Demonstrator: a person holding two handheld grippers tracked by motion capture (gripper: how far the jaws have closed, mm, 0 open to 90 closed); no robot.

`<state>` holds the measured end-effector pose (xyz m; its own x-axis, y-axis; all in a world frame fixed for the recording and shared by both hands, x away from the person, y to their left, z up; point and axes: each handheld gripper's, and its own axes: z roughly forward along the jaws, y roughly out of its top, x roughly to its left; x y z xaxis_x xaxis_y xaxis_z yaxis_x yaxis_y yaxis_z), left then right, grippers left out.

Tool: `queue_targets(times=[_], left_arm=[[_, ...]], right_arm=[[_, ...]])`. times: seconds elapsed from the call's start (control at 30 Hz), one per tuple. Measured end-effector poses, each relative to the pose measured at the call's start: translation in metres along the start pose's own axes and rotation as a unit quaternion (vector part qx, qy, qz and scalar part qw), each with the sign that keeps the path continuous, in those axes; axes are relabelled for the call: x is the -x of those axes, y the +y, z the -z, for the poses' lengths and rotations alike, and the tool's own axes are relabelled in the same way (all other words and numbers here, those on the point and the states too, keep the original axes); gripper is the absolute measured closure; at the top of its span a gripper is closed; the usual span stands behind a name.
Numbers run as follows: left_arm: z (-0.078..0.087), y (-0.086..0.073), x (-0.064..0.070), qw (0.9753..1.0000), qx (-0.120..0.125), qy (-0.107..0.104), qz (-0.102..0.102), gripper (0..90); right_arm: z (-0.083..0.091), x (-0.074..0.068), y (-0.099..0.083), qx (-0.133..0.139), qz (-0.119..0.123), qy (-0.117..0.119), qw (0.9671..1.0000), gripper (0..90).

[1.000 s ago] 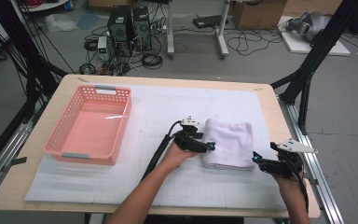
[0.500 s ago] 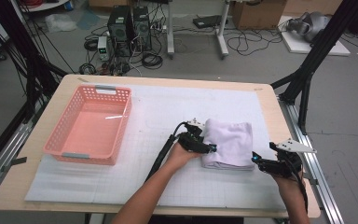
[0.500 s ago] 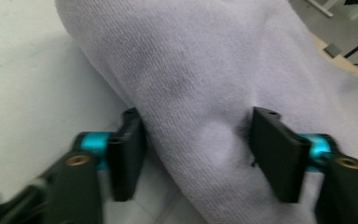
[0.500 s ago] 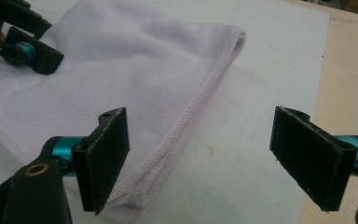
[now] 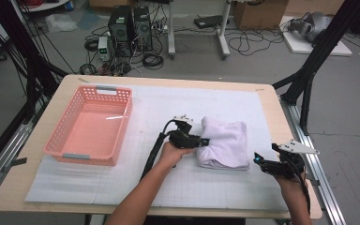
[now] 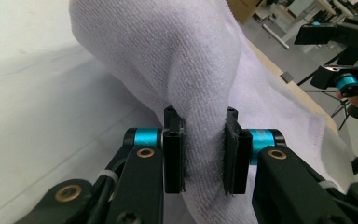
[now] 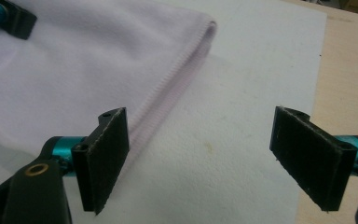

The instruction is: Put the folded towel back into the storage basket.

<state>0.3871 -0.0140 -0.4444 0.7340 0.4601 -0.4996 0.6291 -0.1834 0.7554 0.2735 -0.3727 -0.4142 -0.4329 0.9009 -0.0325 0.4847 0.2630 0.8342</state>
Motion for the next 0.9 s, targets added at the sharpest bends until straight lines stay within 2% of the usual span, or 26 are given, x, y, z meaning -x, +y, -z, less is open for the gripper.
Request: queue_targets(times=[0.07,0.1,0.17,0.3,0.37,0.43,0.47,0.53,0.6,0.63,0.73,0.77,0.83,0.9], left_arm=[[0.005,-0.001,-0.004,1.0,0.003,0.002,0.004,73.6],[0.015,-0.004,-0.011,0.9999,0.007,0.007,0.01,73.6],[0.025,-0.006,-0.019,0.9997,0.002,0.017,0.015,73.5],[0.027,-0.007,-0.022,0.9995,0.0,0.022,0.023,70.7],[0.024,-0.007,-0.02,0.9993,-0.002,0.03,0.023,61.8],[0.017,-0.008,-0.018,0.9985,-0.001,0.038,0.04,44.2],[0.014,-0.009,-0.018,0.9982,-0.001,0.04,0.044,39.9],[0.01,-0.01,-0.017,0.9979,0.002,0.046,0.046,37.0],[0.006,-0.01,-0.014,0.9974,0.003,0.061,0.038,38.8],[0.006,-0.01,-0.014,0.9971,0.002,0.067,0.035,44.8],[0.008,-0.009,-0.014,0.9972,0.003,0.066,0.034,64.0],[0.008,-0.009,-0.014,0.9976,0.006,0.064,0.025,68.2],[0.01,-0.009,-0.012,0.9982,0.009,0.058,0.01,70.4],[0.013,-0.008,-0.01,0.9982,0.017,0.053,-0.022,71.2]], right_arm=[[-0.001,0.0,0.0,0.0,0.003,0.0,1.0,18.5],[-0.001,0.0,0.0,-0.001,0.003,0.001,1.0,18.5],[-0.001,-0.001,0.0,-0.002,0.004,0.001,1.0,18.5],[-0.003,-0.003,0.0,-0.003,0.004,0.002,1.0,18.5],[-0.003,-0.003,0.001,-0.004,0.007,0.003,1.0,18.5],[-0.002,-0.003,0.001,-0.004,0.005,0.003,1.0,18.5],[-0.002,-0.003,0.0,-0.003,0.004,0.003,1.0,18.5],[-0.002,-0.002,0.0,-0.003,0.005,0.002,1.0,18.5],[-0.003,-0.003,0.0,-0.001,0.004,0.004,1.0,18.5],[-0.003,-0.002,0.0,-0.002,0.007,0.005,1.0,18.5],[-0.003,-0.003,0.001,-0.002,0.005,0.006,1.0,18.5],[-0.003,-0.003,0.001,-0.003,0.005,0.006,1.0,18.5],[-0.003,-0.003,0.001,-0.003,0.004,0.007,1.0,18.5],[-0.003,-0.002,0.001,-0.002,0.005,0.007,1.0,18.4]])
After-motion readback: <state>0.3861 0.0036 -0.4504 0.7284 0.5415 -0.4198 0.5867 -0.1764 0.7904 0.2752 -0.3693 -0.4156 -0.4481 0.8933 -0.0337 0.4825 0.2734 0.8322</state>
